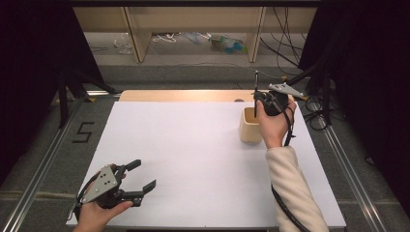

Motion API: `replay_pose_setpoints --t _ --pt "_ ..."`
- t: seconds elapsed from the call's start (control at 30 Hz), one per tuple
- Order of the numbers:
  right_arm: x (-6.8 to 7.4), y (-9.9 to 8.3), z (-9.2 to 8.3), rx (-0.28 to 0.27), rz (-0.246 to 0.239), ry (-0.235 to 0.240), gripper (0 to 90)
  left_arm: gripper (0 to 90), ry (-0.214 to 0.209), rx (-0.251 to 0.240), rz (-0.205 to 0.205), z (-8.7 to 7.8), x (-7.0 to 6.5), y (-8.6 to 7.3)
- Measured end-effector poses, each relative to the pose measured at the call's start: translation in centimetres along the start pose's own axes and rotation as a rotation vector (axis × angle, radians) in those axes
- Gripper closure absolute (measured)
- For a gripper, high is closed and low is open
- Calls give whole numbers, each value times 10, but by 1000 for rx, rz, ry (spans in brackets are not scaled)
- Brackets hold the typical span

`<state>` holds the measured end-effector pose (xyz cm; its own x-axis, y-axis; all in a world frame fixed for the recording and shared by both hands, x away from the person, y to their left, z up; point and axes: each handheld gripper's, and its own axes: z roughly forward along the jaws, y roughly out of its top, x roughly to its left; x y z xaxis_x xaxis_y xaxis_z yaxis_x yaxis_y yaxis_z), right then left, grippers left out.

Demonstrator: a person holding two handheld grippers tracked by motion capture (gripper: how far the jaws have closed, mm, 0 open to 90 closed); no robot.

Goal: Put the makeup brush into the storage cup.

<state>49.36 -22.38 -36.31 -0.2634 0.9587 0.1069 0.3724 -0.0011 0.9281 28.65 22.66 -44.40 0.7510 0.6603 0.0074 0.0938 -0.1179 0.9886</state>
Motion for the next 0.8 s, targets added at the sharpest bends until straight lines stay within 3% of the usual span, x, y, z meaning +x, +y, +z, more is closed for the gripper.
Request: replay_pose_setpoints --t 0.8 --pt "-5 -6 7 0 -15 -20 840 170 -2 -4 0 0 0 0"
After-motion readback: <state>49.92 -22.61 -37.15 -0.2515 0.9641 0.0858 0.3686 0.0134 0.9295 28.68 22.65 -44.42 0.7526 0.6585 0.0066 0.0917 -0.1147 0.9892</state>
